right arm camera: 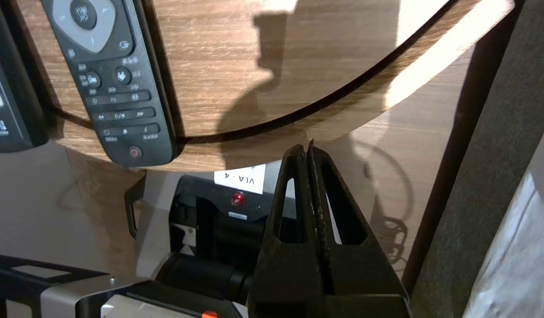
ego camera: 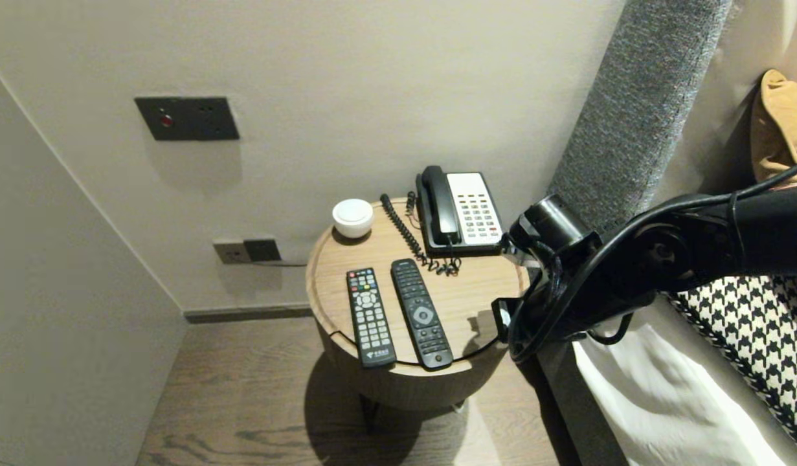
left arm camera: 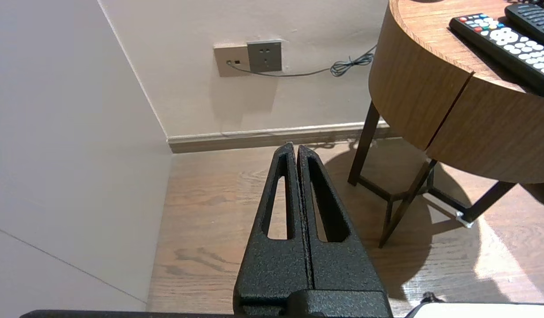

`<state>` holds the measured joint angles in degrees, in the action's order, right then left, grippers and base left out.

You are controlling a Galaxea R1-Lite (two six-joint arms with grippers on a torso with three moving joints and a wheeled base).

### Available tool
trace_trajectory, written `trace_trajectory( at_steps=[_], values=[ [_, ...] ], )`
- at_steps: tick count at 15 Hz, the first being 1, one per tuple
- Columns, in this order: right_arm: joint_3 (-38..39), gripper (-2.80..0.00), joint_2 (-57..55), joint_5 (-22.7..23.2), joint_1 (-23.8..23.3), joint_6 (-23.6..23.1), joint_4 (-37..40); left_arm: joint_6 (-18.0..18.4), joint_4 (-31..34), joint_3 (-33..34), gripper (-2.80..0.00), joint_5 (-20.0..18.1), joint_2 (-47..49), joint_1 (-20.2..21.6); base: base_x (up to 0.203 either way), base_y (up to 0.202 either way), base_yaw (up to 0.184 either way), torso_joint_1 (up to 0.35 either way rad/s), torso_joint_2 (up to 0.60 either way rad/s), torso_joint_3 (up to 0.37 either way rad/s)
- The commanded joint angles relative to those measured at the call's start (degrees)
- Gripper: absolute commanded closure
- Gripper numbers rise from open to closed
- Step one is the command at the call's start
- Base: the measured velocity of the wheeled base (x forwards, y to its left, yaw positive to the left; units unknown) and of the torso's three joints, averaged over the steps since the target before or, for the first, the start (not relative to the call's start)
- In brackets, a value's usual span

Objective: Open the nightstand drawer

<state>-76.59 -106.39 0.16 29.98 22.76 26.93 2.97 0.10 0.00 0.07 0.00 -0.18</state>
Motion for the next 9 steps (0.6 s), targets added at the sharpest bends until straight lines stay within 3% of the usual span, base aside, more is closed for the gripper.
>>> trace_trajectory(
  at_steps=[1,9],
  values=[
    [-0.07,0.00,-0.17,0.02,0.26,0.09,0.14,0.01,0.05,0.00,0.00,0.02,0.00,0.01,0.000,0.000,0.000,0.000,0.00,0.000],
    [-0.90,0.00,-4.09,-0.07,0.52,0.18,-2.61,0.01,-0.01,0.00,0.00,0.02,0.00,0.01,0.000,0.000,0.000,0.000,0.00,0.000]
  ],
)
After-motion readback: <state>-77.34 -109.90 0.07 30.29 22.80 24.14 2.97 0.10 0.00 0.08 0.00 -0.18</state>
